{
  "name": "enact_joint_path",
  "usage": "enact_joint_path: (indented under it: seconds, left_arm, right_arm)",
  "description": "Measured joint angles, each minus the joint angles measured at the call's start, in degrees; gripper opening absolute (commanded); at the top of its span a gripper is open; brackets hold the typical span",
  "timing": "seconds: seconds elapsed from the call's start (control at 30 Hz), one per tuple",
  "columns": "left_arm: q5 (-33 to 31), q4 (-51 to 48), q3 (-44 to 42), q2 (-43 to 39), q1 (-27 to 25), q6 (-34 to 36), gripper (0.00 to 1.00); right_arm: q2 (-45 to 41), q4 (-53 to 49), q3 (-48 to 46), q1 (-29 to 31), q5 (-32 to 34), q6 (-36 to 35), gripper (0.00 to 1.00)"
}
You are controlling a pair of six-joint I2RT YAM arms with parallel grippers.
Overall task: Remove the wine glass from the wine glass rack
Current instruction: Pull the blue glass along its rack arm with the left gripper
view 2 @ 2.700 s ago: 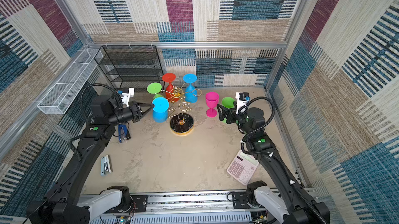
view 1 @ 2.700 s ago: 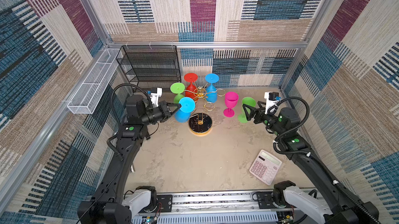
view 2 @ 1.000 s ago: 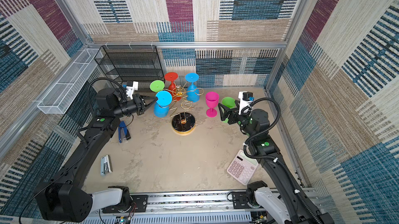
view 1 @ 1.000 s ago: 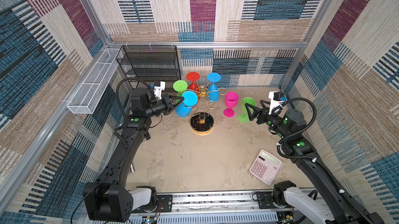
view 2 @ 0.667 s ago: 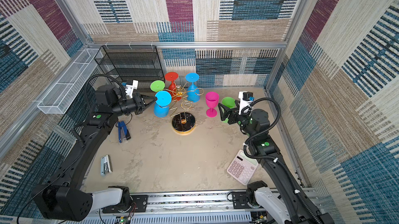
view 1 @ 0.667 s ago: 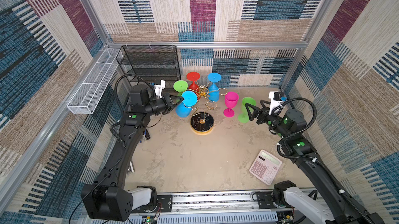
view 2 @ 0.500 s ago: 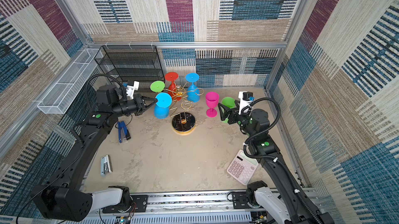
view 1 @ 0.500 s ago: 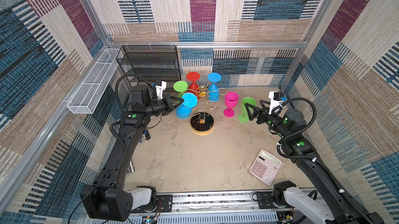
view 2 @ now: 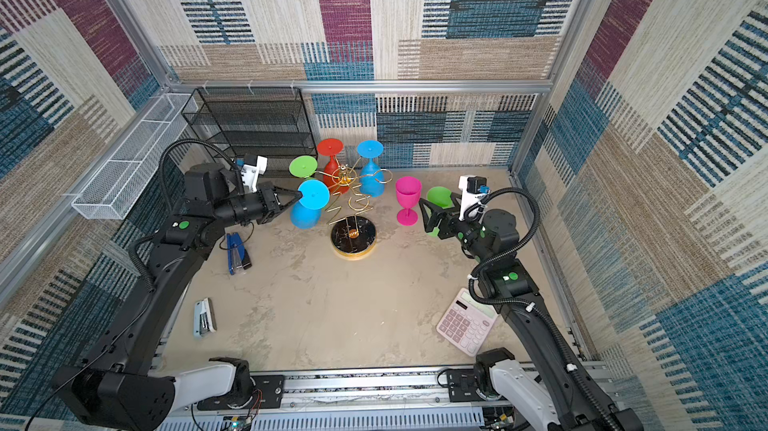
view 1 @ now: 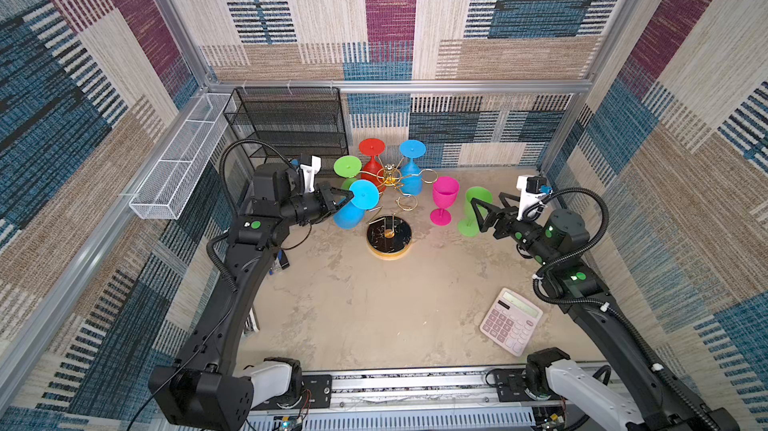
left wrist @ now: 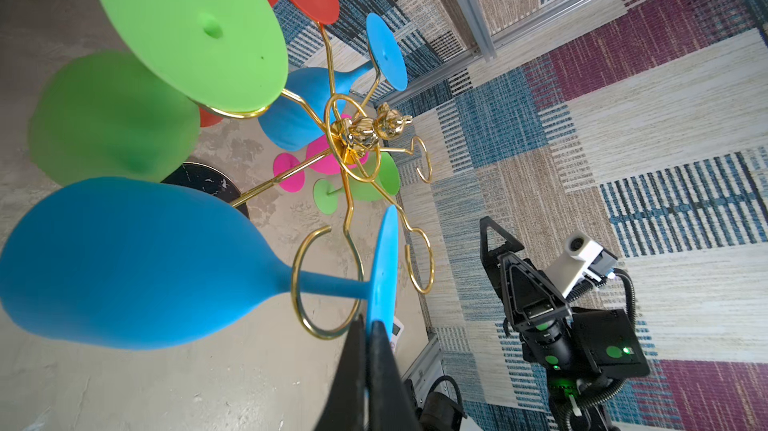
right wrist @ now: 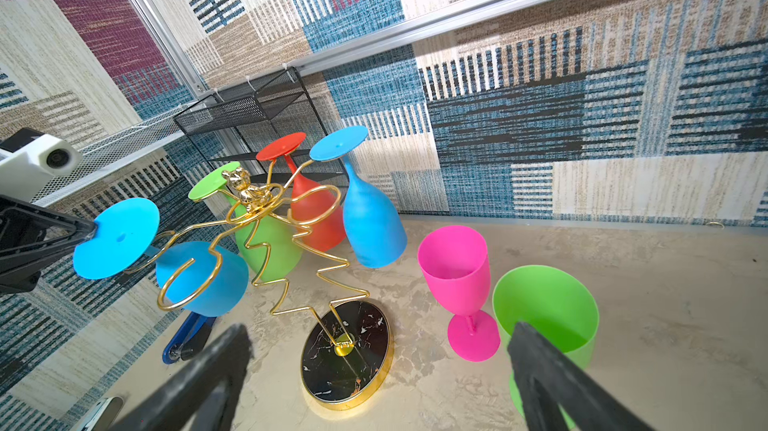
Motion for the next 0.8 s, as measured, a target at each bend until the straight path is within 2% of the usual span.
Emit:
enact_joint_path:
  seconds: [0.8]
  left_arm:
    - [-7.5, -3.39, 4.52, 3.34, -4.79, 3.08, 0.0]
  right_arm:
    - [-0.92, -0.24, 0.35, 0.0, -0.09, 0.2, 0.99]
